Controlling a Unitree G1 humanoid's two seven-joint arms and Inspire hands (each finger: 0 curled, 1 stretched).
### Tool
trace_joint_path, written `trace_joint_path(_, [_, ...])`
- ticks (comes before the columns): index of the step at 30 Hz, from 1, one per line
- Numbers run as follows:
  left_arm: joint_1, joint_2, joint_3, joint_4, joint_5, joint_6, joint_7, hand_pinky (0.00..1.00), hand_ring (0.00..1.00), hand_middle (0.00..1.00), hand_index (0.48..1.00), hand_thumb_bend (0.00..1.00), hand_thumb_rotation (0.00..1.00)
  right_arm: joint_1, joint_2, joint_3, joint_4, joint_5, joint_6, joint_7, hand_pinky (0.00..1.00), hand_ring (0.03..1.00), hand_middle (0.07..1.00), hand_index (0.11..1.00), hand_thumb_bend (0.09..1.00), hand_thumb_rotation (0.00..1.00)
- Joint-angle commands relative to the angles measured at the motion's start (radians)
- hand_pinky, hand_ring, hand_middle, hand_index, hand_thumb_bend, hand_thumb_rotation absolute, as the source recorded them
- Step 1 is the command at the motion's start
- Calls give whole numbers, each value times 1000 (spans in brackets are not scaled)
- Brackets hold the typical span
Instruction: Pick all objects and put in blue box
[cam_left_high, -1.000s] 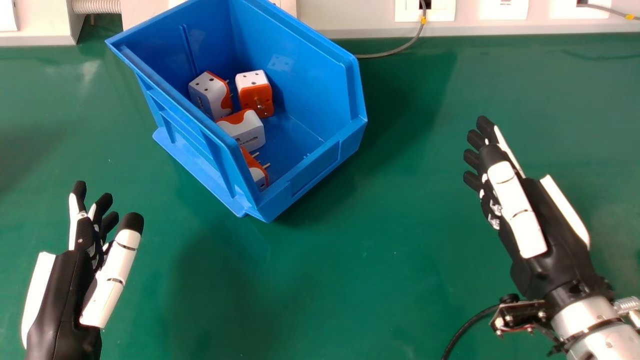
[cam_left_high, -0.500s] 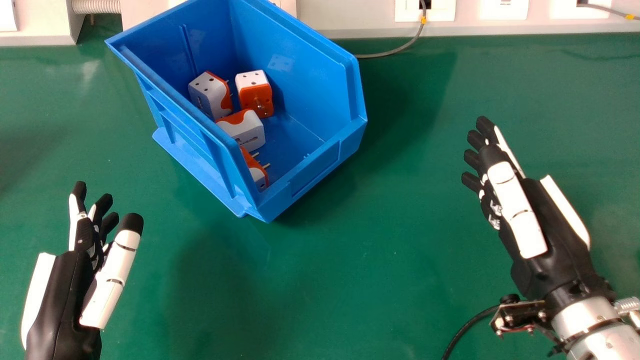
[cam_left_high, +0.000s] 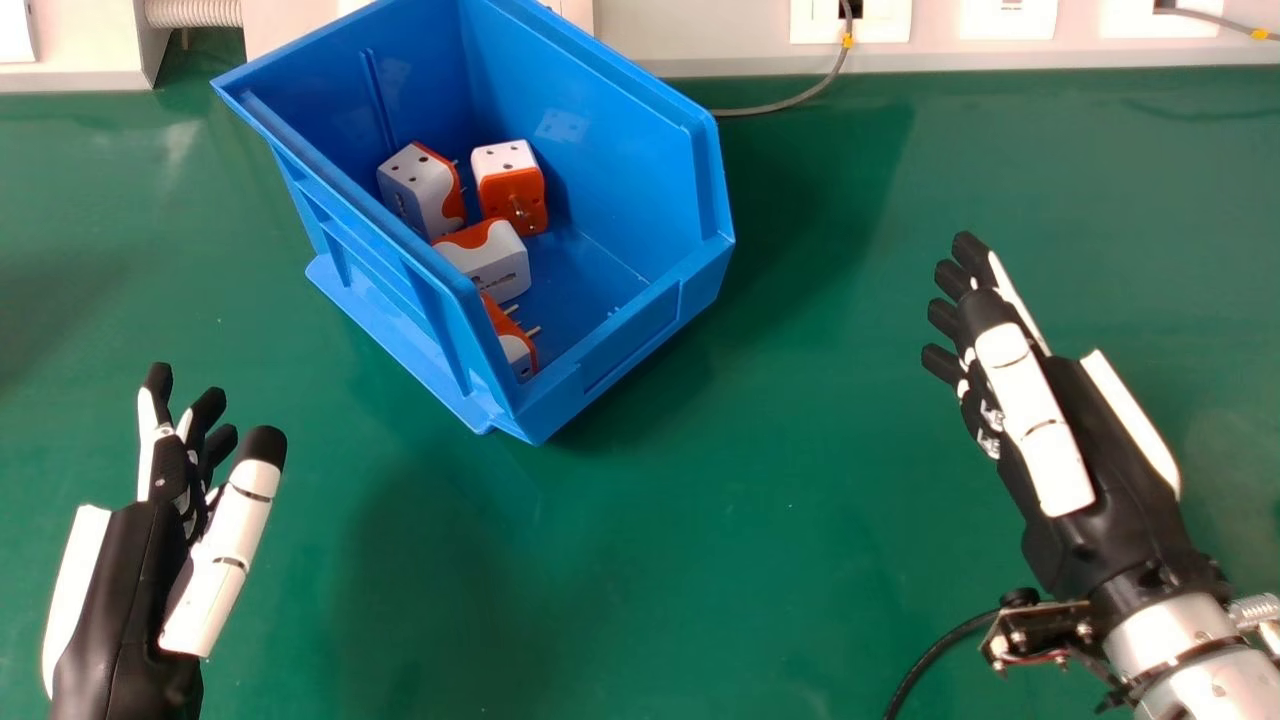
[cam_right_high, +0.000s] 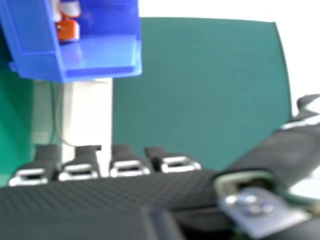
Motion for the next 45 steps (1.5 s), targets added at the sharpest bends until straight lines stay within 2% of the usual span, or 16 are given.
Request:
trace_joint_path(1, [-4, 8, 11, -13, -6, -15, 2, 894, 962, 983, 986, 502, 805, -17, -4, -6, -28, 8, -3, 0, 954, 1000, 1000, 1000, 303, 1000])
trace_joint_path(4, [-1, 7, 11, -19, -7, -11, 2, 893, 962, 983, 986, 503, 805, -16, -6, -6, -27, 7, -5, 1, 953, 1000, 1000, 1000, 302, 1000])
trace_joint_path(10, [-10, 8, 12, -2, -5, -23, 4, 889, 957, 978, 983, 497, 802, -20, -6, -8, -24, 6, -3, 0, 951, 1000, 1000, 1000, 299, 1000])
trace_joint_path(14, [-4, 3, 12, -14, -4, -22, 9, 886, 954, 973, 979, 492, 799, -17, -4, -8, -24, 6, -4, -2, 950, 1000, 1000, 1000, 296, 1000])
trace_joint_path(19, [-3, -8, 18, -9, 1, -46, 28, 873, 938, 950, 964, 501, 800, -15, -5, -9, -21, 7, -10, 0, 951, 1000, 1000, 1000, 292, 1000])
trace_joint_path(24, [-1, -33, 24, -9, 12, -68, 74, 857, 919, 920, 944, 494, 802, -11, -4, -11, -19, 10, -11, 1, 955, 1000, 1000, 1000, 288, 1000])
trace_joint_path(27, [-9, -56, 29, 0, 29, -88, 116, 846, 899, 893, 924, 455, 801, -9, -2, -10, -22, 10, -7, -1, 957, 1000, 1000, 1000, 285, 1000])
trace_joint_path(29, [-13, -63, 30, 7, 36, -97, 131, 834, 885, 876, 908, 432, 792, -8, -1, -9, -26, 9, -4, -2, 958, 1000, 1000, 1000, 282, 1000])
trace_joint_path(30, [-14, -63, 29, 9, 37, -100, 135, 807, 856, 843, 878, 392, 771, -8, -1, -9, -26, 9, -4, -3, 960, 1000, 1000, 1000, 278, 1000])
trace_joint_path(32, [-16, -72, 30, 9, 43, -102, 152, 790, 838, 822, 859, 366, 757, -7, -2, -8, -26, 8, -4, -4, 962, 1000, 1000, 1000, 275, 1000])
trace_joint_path(34, [-20, -86, 29, 9, 55, -107, 175, 771, 820, 801, 839, 342, 739, -7, -3, -9, -26, 6, -3, -4, 963, 1000, 1000, 1000, 272, 1000])
trace_joint_path(36, [-22, -90, 29, 10, 61, -110, 184, 758, 810, 791, 828, 327, 726, -7, -4, -10, -25, 6, -2, -4, 965, 1000, 1000, 1000, 271, 1000])
trace_joint_path(41, [-21, -92, 30, 5, 63, -104, 196, 709, 774, 753, 789, 300, 687, -8, -4, -9, -26, 8, 3, -5, 971, 1000, 1000, 1000, 268, 1000])
trace_joint_path(45, [-19, -94, 29, -2, 63, -97, 199, 682, 759, 744, 778, 296, 682, -8, -3, -10, -31, 9, 11, -5, 972, 1000, 1000, 1000, 268, 1000])
